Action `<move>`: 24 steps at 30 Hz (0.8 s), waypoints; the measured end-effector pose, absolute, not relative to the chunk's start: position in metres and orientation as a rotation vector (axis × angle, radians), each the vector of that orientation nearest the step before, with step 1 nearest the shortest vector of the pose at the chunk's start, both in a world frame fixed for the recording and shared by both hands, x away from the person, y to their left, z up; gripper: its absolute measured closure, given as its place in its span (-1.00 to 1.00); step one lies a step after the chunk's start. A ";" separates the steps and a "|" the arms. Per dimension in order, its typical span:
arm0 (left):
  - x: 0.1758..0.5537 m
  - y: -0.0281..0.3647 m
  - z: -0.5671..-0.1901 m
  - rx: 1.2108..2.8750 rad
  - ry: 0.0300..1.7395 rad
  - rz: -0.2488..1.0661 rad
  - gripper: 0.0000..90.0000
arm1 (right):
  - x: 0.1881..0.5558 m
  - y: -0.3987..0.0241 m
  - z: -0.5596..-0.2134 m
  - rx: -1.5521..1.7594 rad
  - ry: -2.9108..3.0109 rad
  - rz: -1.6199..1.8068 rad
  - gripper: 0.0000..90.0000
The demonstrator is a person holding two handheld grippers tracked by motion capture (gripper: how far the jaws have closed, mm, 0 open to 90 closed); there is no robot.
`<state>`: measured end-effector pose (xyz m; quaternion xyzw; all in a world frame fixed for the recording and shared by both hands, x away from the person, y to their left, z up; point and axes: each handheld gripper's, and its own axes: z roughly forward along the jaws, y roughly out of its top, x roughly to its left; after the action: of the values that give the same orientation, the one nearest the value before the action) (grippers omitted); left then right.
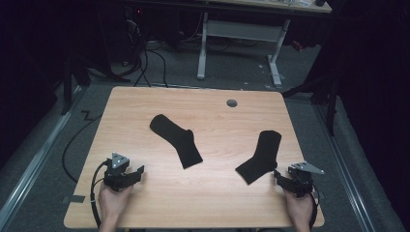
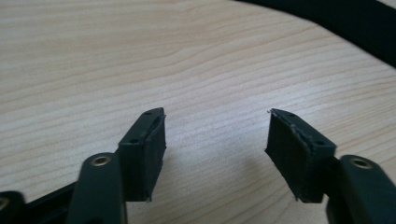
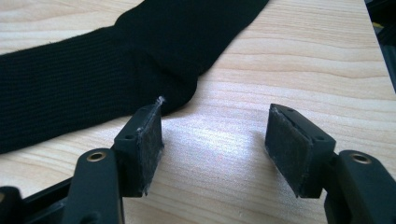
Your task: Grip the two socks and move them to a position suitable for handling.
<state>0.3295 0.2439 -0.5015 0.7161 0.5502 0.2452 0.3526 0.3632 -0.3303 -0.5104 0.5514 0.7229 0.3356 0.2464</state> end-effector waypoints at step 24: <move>0.337 0.230 -0.483 1.845 1.361 0.587 -0.02 | 0.363 -0.331 -0.510 1.521 1.967 0.928 -0.18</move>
<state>0.3371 0.2300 -0.4829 0.7218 0.5325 0.2296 0.3777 0.3629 -0.3310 -0.5102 0.5561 0.7193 0.3394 0.2411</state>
